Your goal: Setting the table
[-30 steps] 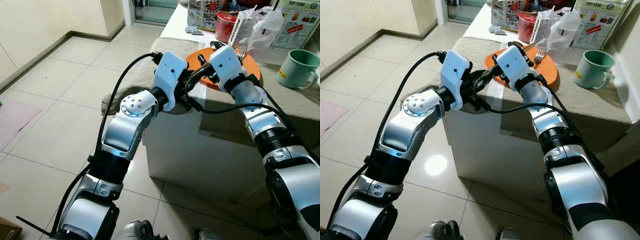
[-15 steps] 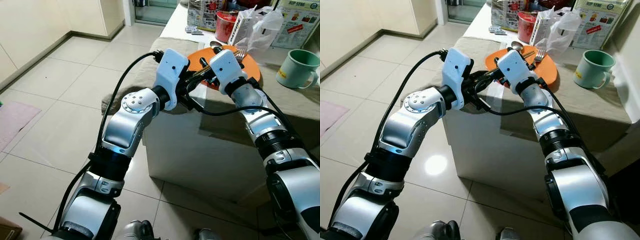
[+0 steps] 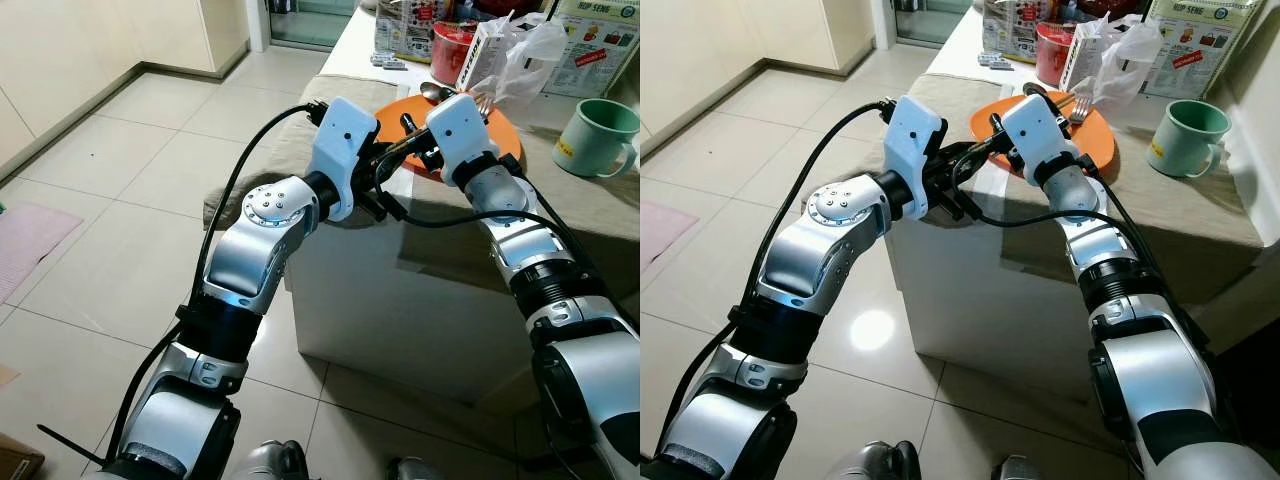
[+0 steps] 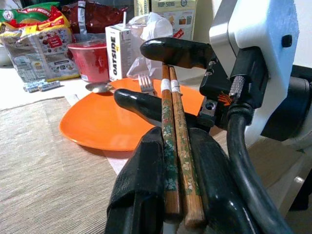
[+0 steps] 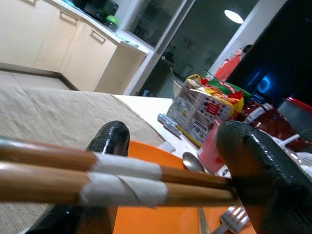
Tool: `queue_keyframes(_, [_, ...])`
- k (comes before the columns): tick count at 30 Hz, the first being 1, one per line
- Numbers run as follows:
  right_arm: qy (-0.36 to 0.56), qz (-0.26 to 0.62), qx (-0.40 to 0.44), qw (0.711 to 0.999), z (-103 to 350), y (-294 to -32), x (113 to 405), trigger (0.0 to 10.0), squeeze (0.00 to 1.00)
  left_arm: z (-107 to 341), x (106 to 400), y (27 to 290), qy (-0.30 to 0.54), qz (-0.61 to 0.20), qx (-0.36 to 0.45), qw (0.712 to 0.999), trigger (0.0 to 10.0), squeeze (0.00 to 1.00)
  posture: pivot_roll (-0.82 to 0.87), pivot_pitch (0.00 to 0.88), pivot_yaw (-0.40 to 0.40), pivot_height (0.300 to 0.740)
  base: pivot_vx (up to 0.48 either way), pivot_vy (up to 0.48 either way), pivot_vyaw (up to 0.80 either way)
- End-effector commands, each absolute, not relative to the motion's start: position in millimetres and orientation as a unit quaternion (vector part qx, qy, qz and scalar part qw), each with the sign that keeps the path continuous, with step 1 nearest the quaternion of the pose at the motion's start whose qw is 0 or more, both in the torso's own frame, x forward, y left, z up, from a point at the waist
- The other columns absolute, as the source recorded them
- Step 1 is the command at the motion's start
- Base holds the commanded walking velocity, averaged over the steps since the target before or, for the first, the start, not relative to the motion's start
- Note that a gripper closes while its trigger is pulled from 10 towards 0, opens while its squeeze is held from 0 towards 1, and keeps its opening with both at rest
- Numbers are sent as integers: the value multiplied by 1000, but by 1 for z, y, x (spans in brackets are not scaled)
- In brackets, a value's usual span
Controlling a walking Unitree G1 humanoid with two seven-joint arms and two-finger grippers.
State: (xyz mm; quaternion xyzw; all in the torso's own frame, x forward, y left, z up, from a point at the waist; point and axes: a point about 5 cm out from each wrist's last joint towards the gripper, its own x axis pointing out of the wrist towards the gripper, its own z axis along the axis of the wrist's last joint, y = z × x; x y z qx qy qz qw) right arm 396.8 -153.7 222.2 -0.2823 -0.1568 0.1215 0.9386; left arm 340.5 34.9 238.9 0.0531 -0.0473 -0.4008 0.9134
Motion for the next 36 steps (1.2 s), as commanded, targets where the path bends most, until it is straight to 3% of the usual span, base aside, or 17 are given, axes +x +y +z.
queue_keyframes(1, [-131,101,-259,951,219,-163,399,10000,0,254,337,35,-89,-402,59,910,0,0,-164,65,39,740,0,0,0])
queue_keyframes(5, [-102,87,-180,974,221,-168,404,10000,0,255,339,36,-100,-388,66,914,0,0,-165,64,38,740,0,0,0])
queue_keyframes(13, [-156,143,-348,913,226,-152,397,10000,0,253,339,34,-102,-386,68,914,0,0,-169,65,35,740,0,0,0])
queue_keyframes(36, [-156,143,-348,913,226,-152,397,10000,0,253,339,34,-102,-386,68,914,0,0,-169,65,35,740,0,0,0])
